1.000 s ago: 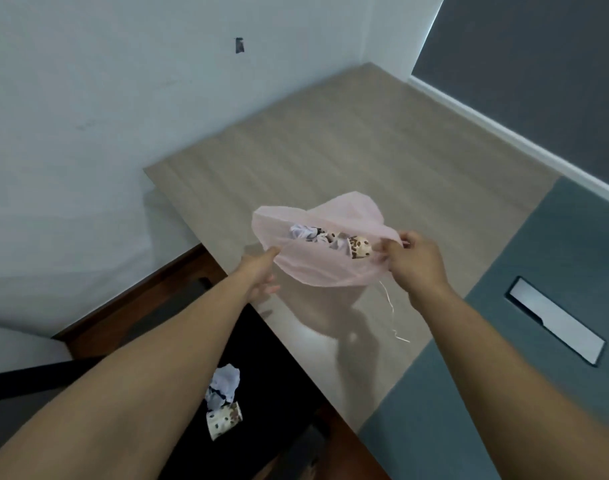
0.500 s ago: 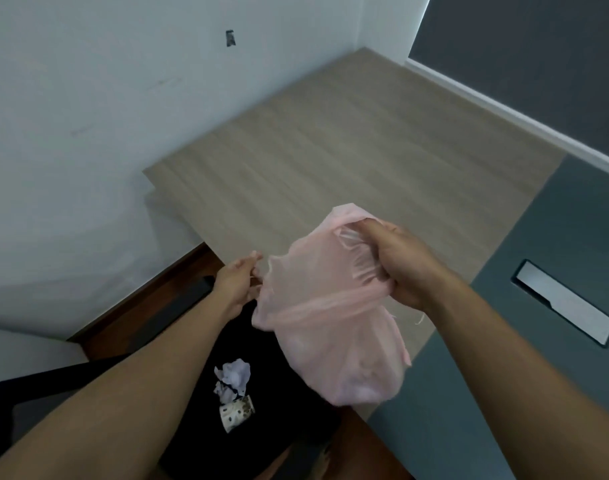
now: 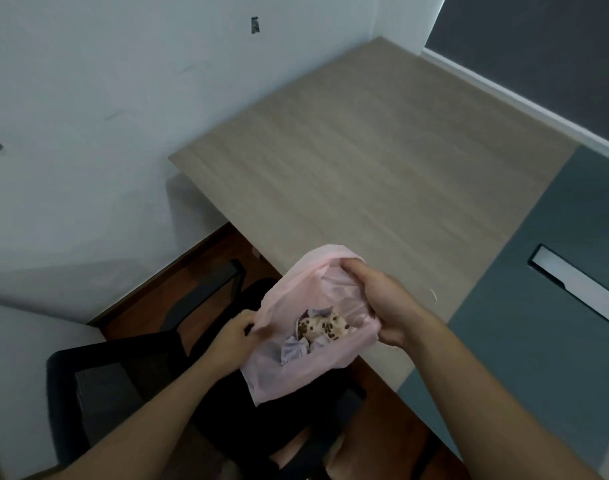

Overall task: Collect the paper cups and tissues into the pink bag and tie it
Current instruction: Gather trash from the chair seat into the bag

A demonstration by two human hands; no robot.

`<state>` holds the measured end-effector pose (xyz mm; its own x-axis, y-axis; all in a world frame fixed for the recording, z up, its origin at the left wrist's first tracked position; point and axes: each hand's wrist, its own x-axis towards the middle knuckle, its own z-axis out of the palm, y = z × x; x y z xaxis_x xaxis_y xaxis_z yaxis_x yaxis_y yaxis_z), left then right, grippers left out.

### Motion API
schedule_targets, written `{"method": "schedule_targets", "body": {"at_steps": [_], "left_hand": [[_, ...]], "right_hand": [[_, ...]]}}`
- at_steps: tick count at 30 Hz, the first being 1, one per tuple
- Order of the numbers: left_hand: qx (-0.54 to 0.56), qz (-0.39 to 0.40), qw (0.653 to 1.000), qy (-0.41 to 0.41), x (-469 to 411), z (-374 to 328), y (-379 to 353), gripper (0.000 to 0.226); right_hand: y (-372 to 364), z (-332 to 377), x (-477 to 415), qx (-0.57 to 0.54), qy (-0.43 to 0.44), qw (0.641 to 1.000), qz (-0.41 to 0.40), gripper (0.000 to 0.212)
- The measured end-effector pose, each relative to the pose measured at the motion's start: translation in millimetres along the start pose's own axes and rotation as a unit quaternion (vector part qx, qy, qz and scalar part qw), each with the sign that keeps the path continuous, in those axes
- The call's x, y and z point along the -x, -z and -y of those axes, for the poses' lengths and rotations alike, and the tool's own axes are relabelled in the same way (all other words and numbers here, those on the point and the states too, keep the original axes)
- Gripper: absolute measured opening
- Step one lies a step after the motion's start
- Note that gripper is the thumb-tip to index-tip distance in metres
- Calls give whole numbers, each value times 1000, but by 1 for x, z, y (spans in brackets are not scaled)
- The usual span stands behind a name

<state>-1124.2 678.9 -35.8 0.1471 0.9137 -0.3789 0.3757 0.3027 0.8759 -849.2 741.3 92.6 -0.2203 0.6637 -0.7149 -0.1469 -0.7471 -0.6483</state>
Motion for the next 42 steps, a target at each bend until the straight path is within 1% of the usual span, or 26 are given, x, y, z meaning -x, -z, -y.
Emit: {"method": "schedule_targets", "body": {"at_steps": [2, 3, 4, 6, 8, 10, 12, 14, 16, 19, 21, 23, 25, 27, 29, 31, 33, 35, 37, 38, 39, 42], "left_hand": [[26, -40, 996, 74, 3, 14, 6, 25], [25, -62, 993, 93, 5, 17, 11, 29], [20, -82, 991, 102, 8, 20, 17, 30], [24, -117, 988, 100, 14, 26, 29, 26], [24, -135, 986, 96, 20, 34, 42, 23], [10, -137, 985, 100, 24, 43, 54, 23], [-16, -127, 984, 122, 22, 53, 62, 25], [-64, -116, 981, 144, 16, 60, 66, 30], [-105, -109, 976, 155, 4, 66, 68, 29], [-174, -108, 964, 172, -22, 64, 65, 29], [-185, -113, 956, 196, -45, 63, 63, 29], [-156, -124, 957, 210, -68, 60, 60, 29], [-67, -171, 959, 217, -87, 57, 57, 26], [4, -216, 951, 220, -104, 55, 54, 23], [24, -218, 951, 217, -117, 56, 53, 24], [20, -208, 953, 220, -128, 63, 54, 25], [-13, -199, 953, 230, -135, 76, 59, 26], [-49, -190, 951, 239, -139, 90, 63, 25], [-68, -195, 946, 250, -141, 104, 69, 21], [-74, -199, 944, 253, -141, 111, 72, 24], [-80, -197, 944, 253, -140, 117, 75, 28], [-64, -177, 954, 233, -135, 133, 85, 33]], "right_hand": [[-9, -8, -2, 15, -1, 1000, -18, 47], [-13, -12, -3, 21, -1, 1000, -21, 48], [-17, -15, -4, 25, -1, 999, -24, 48], [-23, -23, -7, 38, 5, 999, -34, 48], [-26, -31, -10, 73, 18, 996, -55, 49], [-27, -41, -17, 100, 33, 991, -84, 51], [-24, -52, -26, 121, 44, 984, -123, 50], [-15, -63, -38, 148, 45, 973, -173, 49], [-4, -74, -49, 169, 40, 961, -216, 53], [17, -90, -67, 186, 33, 948, -255, 52], [32, -97, -78, 209, 39, 940, -268, 49], [45, -103, -88, 240, 43, 927, -286, 49], [59, -110, -96, 272, 41, 916, -291, 50], [72, -117, -105, 302, 39, 909, -283, 51], [81, -123, -117, 335, 43, 901, -271, 54], [82, -127, -132, 362, 61, 892, -264, 63], [78, -129, -149, 389, 92, 877, -269, 63], [70, -133, -168, 406, 126, 861, -280, 56], [64, -137, -189, 405, 149, 855, -289, 45], [60, -138, -200, 409, 157, 850, -291, 39], [57, -139, -210, 426, 169, 839, -293, 34], [47, -141, -241, 501, 230, 782, -290, 29]]}}
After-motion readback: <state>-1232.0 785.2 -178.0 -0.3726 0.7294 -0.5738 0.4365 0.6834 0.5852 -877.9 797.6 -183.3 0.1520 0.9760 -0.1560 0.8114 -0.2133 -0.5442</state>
